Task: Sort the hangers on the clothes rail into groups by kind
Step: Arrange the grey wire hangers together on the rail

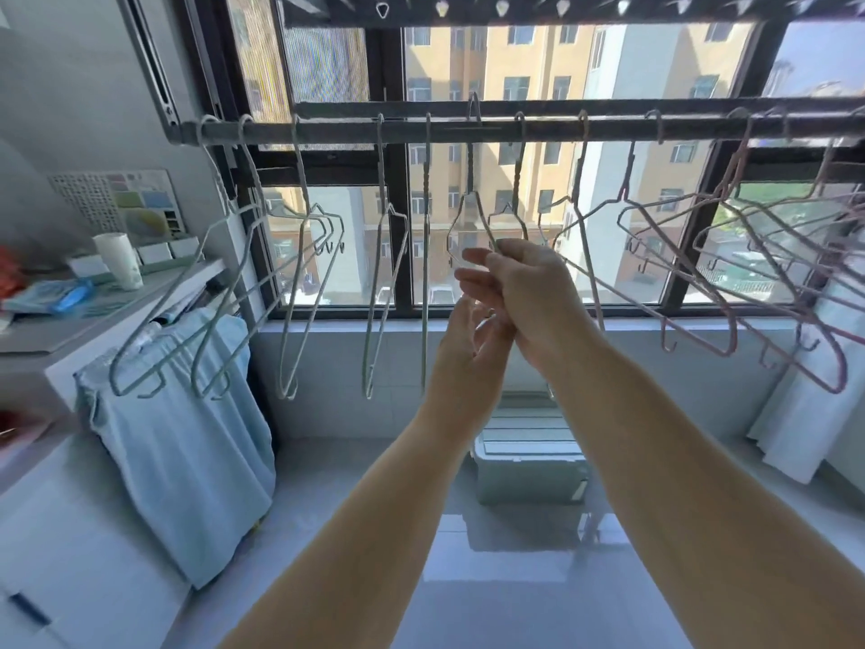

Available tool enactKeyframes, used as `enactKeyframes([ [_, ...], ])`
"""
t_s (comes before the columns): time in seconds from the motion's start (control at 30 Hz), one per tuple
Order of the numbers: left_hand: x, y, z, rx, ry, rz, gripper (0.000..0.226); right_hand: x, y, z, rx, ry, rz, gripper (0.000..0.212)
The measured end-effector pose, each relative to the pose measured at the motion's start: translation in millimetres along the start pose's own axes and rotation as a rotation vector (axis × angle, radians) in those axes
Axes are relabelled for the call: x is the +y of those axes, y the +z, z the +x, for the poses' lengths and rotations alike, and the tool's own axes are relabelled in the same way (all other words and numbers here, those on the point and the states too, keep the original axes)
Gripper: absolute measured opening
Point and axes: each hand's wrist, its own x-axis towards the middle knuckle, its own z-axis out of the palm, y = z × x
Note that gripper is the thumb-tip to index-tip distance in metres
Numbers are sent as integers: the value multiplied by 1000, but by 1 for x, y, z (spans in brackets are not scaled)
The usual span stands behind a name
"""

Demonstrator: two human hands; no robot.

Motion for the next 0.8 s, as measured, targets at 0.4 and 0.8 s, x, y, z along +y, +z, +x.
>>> enactKeyframes([
  [0.4,-21,4,1,20,-132,7,44,21,7,26,-33,94,-185,30],
  [0.8,-103,-19,-29,-148,-502,145,69,112,-62,-49,-25,242,-297,27],
])
